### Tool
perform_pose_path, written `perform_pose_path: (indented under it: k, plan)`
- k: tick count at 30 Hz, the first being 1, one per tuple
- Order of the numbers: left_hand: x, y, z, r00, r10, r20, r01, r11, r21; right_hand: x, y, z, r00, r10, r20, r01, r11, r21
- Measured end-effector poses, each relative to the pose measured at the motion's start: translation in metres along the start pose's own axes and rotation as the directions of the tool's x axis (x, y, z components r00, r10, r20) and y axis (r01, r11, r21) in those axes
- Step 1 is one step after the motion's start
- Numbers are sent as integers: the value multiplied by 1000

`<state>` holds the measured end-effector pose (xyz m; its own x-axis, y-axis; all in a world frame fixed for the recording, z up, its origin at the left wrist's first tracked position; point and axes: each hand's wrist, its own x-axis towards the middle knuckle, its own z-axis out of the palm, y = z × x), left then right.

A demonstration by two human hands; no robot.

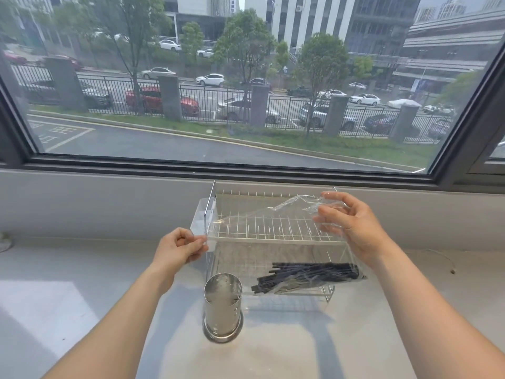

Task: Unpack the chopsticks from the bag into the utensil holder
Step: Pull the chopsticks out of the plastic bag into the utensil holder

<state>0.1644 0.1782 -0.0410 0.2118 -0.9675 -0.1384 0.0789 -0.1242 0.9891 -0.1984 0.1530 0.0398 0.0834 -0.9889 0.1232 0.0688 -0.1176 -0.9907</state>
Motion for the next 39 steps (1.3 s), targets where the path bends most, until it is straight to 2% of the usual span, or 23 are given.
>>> perform_pose_path:
  k: [14, 30, 35, 39]
  plan:
    - [2, -11, -12, 999, -43, -27, 43, 999, 1, 11, -10, 20, 998, -31, 51, 35, 997, -74]
    - [8, -28, -36, 996, -79, -52, 90, 965, 245, 28, -25, 58, 993, -39, 114, 65, 970, -233]
    - [11, -22, -44, 997, 44, -66, -7, 877, 480, 32, -32, 73, 988, -45, 151, 85, 960, -268]
    - [13, -12, -40, 980, 166, 114, -200, 744, 638, 33, -34, 85, 984, -47, 174, 99, 948, -301]
